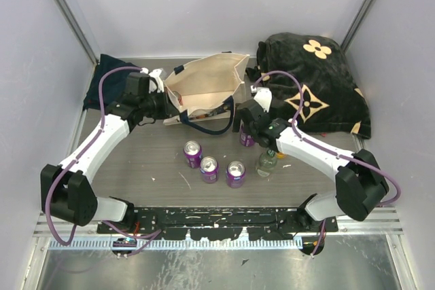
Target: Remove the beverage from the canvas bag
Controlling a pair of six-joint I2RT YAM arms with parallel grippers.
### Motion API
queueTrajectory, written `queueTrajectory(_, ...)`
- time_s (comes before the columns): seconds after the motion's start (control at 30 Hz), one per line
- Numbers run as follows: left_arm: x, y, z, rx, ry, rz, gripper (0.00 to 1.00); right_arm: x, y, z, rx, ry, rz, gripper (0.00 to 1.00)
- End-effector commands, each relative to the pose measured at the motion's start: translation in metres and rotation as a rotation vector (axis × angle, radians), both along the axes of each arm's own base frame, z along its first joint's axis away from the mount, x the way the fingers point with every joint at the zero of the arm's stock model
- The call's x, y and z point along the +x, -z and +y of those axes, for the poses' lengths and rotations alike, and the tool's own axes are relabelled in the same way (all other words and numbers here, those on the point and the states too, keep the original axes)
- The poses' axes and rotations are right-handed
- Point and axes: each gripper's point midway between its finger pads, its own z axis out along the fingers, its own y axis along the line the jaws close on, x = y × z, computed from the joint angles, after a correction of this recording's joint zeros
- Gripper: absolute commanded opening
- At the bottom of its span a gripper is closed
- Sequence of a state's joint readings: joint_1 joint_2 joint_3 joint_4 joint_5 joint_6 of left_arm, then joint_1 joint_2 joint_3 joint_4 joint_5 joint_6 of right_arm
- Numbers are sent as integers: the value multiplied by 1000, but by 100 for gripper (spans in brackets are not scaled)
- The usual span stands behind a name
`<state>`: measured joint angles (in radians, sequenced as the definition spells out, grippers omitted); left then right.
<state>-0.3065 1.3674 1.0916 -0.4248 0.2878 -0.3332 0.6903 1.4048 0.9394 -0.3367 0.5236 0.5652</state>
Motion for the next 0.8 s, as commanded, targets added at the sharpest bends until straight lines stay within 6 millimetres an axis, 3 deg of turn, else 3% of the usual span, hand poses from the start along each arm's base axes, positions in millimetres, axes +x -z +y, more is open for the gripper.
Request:
queueTrajectory(0.0,-10,5,8,21,-9,19,2,14,-80,8,47,2,-184,100)
queueTrajectory(0.1,-12,3,9,23,-9,14,2,10,-133,26,67,-70,-276,98)
queueTrajectory(0.23,-17,-1,15,44,-19,9,1,1,-208,65,63,-203,-391,86)
queueTrajectory(0.3,-20,-4,17,53,-21,3,1,-2,-233,86,71,-268,-422,82)
queueTrajectory(0.37,-22,-3,19,63,-26,9,0,0,-245,106,90,-327,-429,77)
queueTrajectory(0.5,-30,-11,23,64,-31,-7,0,14,-240,135,74,-382,-413,57)
queueTrajectory(0.77,-35,-11,32,105,-46,-12,0,48,-183,182,124,-504,-242,55)
